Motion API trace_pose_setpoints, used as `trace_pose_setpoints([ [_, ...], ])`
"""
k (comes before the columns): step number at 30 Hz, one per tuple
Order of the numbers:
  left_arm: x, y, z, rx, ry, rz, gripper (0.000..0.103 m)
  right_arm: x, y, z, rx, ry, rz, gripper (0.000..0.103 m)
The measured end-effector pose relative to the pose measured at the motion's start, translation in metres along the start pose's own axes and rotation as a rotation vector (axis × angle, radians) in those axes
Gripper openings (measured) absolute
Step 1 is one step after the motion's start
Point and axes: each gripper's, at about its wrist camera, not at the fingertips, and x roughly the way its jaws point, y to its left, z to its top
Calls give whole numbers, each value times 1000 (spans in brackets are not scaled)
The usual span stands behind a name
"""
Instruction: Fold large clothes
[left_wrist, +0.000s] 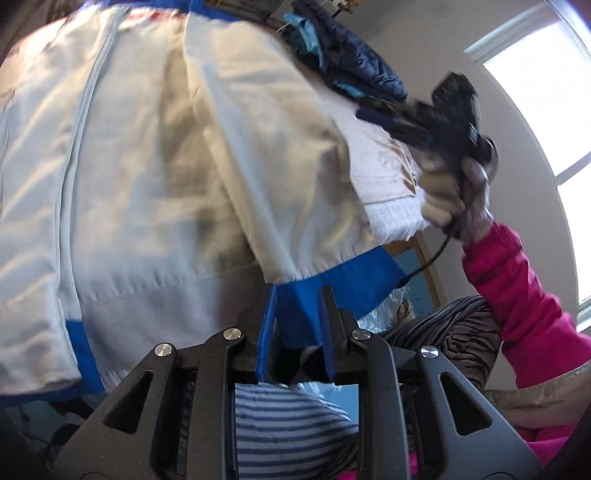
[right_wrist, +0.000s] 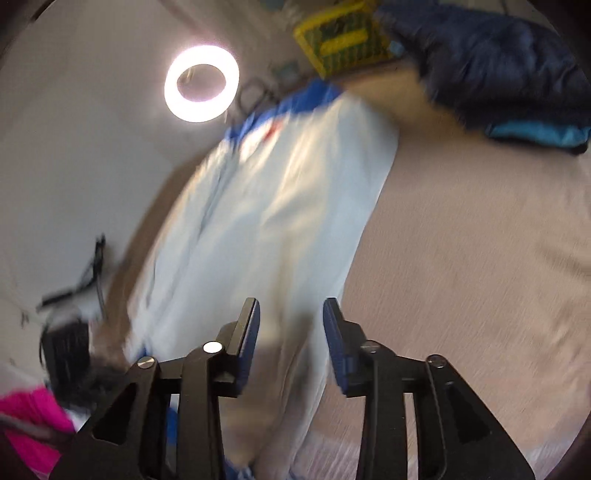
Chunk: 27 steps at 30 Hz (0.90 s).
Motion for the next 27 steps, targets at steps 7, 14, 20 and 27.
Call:
trace_pose_setpoints([
  [7, 28, -8, 19, 18, 5, 6, 21, 30, -37, 62, 115, -120, -123, 35],
  [14, -3, -13, 25, 68, -38, 17, 21, 21, -60, 93, 135, -49, -25, 36],
  [20, 5, -29, 43, 102, -67, 22, 21, -72, -22, 77, -15, -131, 142, 43],
  [27, 70, -89, 30, 227, -44, 47, 38, -107, -12, 63, -118, -121, -6, 48],
])
